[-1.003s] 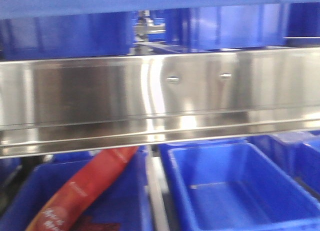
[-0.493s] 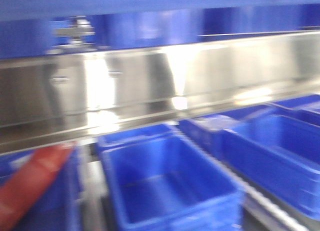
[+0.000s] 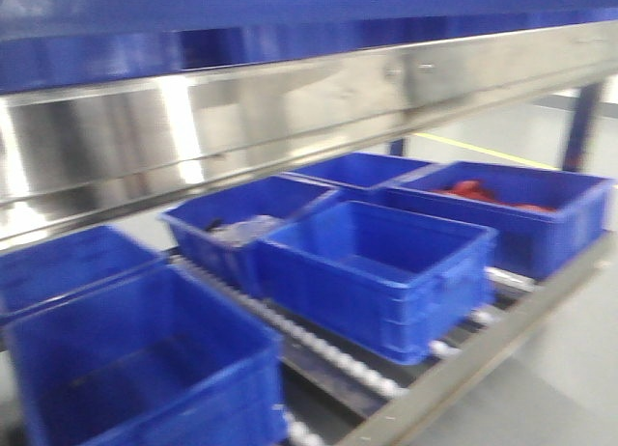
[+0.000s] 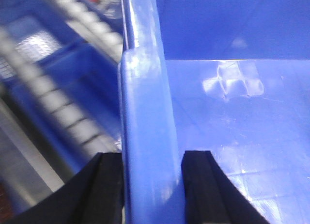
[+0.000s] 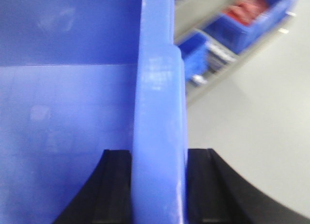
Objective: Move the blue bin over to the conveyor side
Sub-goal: 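Hold the blue bin with both grippers while backing away from the rack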
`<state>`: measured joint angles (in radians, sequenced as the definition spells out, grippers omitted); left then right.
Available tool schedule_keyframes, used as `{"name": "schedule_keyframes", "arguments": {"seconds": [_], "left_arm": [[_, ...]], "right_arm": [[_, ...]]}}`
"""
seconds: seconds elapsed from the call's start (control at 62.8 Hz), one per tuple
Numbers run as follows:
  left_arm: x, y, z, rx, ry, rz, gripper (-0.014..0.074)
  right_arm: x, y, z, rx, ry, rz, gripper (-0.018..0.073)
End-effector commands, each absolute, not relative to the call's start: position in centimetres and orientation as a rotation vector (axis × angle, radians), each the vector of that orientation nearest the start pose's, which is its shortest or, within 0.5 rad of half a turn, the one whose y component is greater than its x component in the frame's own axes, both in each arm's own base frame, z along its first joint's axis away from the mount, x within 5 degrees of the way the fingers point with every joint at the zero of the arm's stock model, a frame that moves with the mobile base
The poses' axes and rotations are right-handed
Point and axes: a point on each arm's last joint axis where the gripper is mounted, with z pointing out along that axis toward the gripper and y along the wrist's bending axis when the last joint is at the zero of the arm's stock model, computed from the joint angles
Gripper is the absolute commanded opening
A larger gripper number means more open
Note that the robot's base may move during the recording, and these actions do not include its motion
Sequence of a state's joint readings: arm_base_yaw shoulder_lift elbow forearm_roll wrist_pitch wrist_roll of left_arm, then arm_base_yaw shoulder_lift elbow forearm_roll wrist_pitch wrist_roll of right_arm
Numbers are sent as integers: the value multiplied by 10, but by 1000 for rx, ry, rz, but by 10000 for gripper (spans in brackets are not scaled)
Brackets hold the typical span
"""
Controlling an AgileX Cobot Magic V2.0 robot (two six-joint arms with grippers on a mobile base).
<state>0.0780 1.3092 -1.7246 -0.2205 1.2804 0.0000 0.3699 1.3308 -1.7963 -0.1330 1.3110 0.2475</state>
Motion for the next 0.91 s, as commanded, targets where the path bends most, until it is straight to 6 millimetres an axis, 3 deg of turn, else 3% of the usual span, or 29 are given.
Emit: {"name": "schedule_keyframes", "arguments": {"seconds": [0.0,0.891], "left_arm": [[232,-5,499,-37,2216,-271,-20],[232,-5,499,-37,2216,-271,-20]], "right_arm": [[220,72,512,-116,2188,159,-79],[220,72,512,-116,2188,159,-79]]}}
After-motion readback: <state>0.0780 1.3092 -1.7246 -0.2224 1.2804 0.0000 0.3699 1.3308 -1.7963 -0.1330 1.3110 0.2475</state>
